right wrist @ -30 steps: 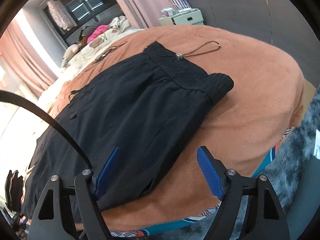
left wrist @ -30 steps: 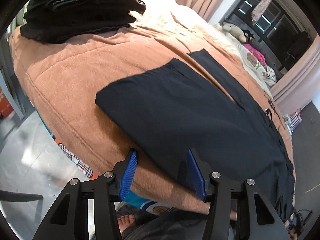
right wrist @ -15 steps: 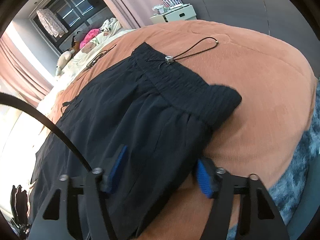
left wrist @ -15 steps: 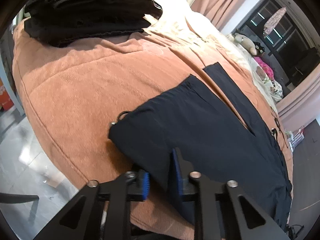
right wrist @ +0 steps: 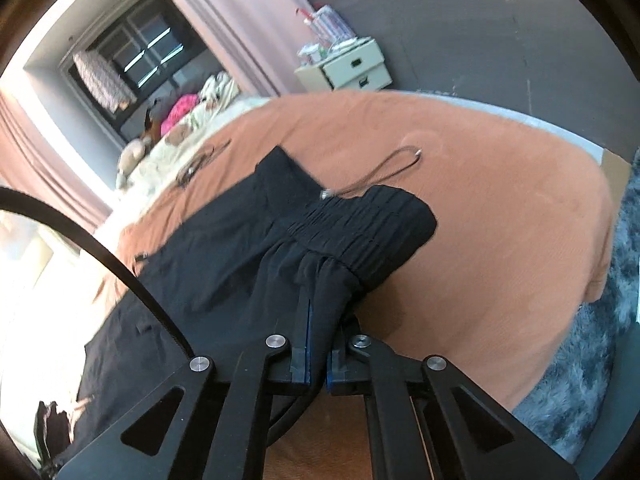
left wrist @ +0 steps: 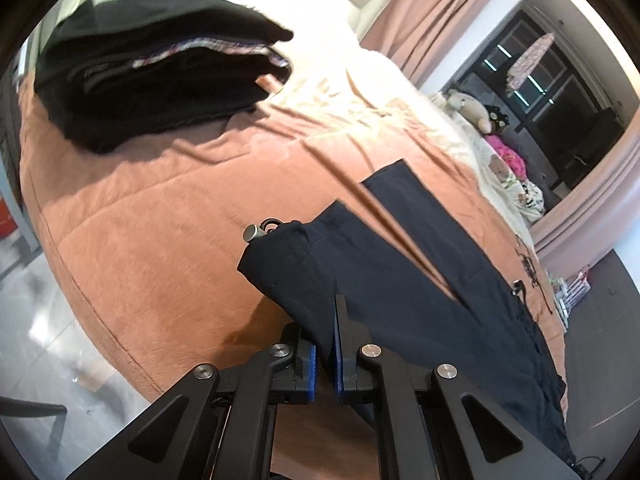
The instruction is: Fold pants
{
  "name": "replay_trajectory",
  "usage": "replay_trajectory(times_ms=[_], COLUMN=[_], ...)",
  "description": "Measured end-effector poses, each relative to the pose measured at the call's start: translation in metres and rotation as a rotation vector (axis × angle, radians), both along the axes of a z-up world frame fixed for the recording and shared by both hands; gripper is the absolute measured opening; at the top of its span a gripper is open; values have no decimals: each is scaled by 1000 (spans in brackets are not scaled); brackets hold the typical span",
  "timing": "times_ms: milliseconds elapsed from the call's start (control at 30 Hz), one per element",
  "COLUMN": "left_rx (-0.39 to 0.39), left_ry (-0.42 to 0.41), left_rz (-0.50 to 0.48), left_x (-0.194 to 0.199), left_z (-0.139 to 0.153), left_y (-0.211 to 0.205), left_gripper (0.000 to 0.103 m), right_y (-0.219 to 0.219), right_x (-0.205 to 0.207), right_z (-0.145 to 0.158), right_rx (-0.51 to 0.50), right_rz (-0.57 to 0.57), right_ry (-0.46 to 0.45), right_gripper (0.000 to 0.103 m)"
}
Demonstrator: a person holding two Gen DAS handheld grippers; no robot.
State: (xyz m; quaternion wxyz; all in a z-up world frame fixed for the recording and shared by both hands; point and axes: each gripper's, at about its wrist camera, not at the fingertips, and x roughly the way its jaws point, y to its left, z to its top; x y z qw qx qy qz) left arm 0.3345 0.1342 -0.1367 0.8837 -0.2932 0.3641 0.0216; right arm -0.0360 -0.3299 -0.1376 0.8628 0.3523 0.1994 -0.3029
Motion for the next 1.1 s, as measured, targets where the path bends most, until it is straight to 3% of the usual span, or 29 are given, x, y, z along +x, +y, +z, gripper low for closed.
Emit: replay_trajectory(times_ms=[167,467,733,1100], left_rx=[0,69,113,151], left_ry=[-48,-128,-172,-174], left_rz=[-9,-37,-57,-78], left_x=[1,31,77,149], left_z=[25,75,107,121], left_y=[-3,-17,-32,-50], left_gripper=[6,6,6,6], right_y=[2,-8,-17,-36], right_x=[-5,6,40,110], right_z=[6,34,54,69], right_rx=[-11,-56,-99,-146], right_rz=[13,41,46,54], right_ry=[-5,-63,-80,-59], right_gripper=[1,1,1,1])
